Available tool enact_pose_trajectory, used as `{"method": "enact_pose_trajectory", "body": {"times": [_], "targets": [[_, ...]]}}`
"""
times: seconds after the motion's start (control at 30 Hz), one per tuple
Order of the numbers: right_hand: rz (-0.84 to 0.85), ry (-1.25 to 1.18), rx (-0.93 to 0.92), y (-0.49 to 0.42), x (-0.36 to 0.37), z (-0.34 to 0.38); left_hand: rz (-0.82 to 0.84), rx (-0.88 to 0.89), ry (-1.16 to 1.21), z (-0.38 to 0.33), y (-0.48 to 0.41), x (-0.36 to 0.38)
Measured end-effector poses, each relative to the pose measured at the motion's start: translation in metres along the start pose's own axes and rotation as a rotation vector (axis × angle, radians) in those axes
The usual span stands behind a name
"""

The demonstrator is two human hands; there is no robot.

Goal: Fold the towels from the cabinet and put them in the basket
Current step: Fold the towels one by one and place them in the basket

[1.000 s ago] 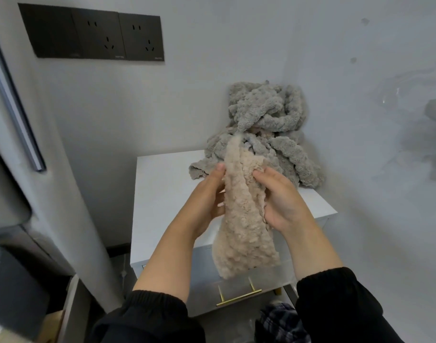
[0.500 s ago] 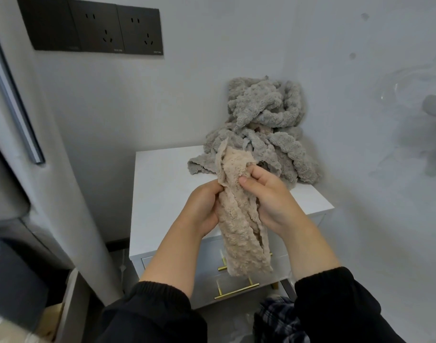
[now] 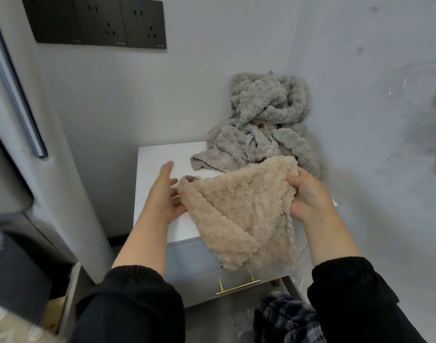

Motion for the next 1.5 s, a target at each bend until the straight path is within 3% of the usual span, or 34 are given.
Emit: {"method": "enact_pose_trajectory", "body": {"times": [0.1,0.2,0.23,0.3,0.4,0.53,0.63,0.8,0.87,0.97,1.0,1.1,1.17,1.23,1.33,1.43,1.5], "targets": [[0.078,0.005,-0.016,-0.002,-0.001,0.004,-0.019,0.103,-0.365,-0.001,-0.002,0.004],[0.189,-0.077,-0.075,0.002,0.004,0.016,-0.033,0.233,-0.496,-0.002,-0.005,0.005],[0.217,-0.122,-0.099,0.004,0.005,0.022,-0.023,0.243,-0.460,-0.004,-0.003,0.005],[0.245,-0.195,-0.124,0.008,0.005,0.029,0.062,0.175,-0.172,-0.006,0.000,0.008],[0.180,-0.177,-0.060,0.002,-0.006,0.024,0.172,0.014,0.191,-0.003,0.011,0.013],[0.116,0.100,0.056,-0.003,-0.012,0.007,0.369,-0.034,0.046,0.000,0.023,0.021],[0.095,0.155,0.019,-0.005,-0.018,0.012,0.304,0.099,-0.087,-0.009,0.020,0.020],[0.359,-0.212,-0.013,0.004,-0.015,0.029,0.527,0.085,0.279,-0.027,0.029,0.015],[0.293,-0.054,0.025,0.006,-0.014,0.024,0.406,0.120,-0.006,-0.022,0.021,0.007],[-0.010,0.299,-0.081,-0.001,-0.029,0.020,-0.037,0.468,-0.951,-0.025,0.010,-0.005],[-0.067,0.273,-0.099,-0.003,-0.032,0.021,-0.120,0.595,-1.093,-0.027,0.009,-0.003],[0.025,-0.096,0.028,0.000,-0.027,0.020,-0.165,0.777,-0.898,-0.033,0.014,-0.001],[0.082,-0.199,0.018,0.002,-0.023,0.025,-0.159,0.760,-0.702,-0.036,0.018,0.000],[0.152,-0.152,-0.012,0.006,-0.018,0.027,-0.044,0.526,-0.318,-0.029,0.012,-0.001],[0.318,-0.108,0.015,0.014,-0.012,0.024,0.263,0.076,0.145,-0.009,0.018,0.013],[0.753,-0.129,-0.025,0.032,0.002,0.027,0.506,-0.012,0.197,-0.006,0.040,0.031],[0.845,-0.106,-0.104,0.037,0.003,0.030,0.605,0.023,0.152,-0.006,0.052,0.038]]}}
Point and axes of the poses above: each hand's wrist, its own y-axis away from the middle knuckle, its own x-axis out of the palm, z = x × y, the point moved 5 cm from there along -y, towards the middle knuckle, and after that the axes turned 2 degrees about x, right-handed, at the moved point
